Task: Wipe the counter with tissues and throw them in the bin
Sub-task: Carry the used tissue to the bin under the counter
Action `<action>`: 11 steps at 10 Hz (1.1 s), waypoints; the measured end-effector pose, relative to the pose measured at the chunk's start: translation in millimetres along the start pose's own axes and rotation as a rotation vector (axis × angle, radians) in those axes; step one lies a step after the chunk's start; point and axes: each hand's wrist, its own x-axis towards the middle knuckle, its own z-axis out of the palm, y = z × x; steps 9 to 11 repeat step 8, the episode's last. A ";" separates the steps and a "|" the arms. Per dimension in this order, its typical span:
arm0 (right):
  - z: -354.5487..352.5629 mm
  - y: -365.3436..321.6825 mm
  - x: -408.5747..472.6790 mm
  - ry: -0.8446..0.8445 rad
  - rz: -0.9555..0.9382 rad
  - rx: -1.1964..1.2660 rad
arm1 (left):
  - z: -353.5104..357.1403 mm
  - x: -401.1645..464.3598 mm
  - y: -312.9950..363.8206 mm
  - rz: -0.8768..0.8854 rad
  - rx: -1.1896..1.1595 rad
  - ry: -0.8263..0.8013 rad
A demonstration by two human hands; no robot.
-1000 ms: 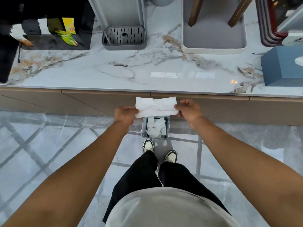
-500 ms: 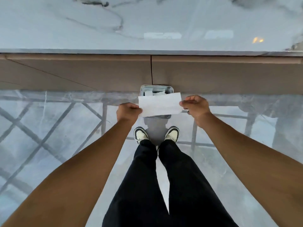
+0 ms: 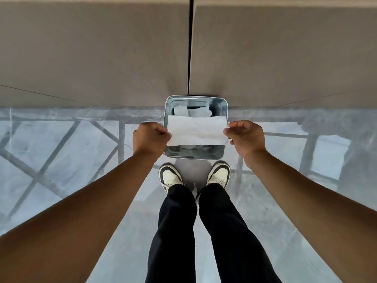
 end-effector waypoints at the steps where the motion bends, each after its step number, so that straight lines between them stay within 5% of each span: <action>1: 12.9 9.3 16.3 -0.003 -0.039 -0.020 | 10.0 17.1 -6.2 -0.026 -0.023 0.018; 11: 18.2 -7.2 -2.4 0.045 -0.329 -0.283 | 6.2 10.6 -0.1 0.038 0.146 -0.055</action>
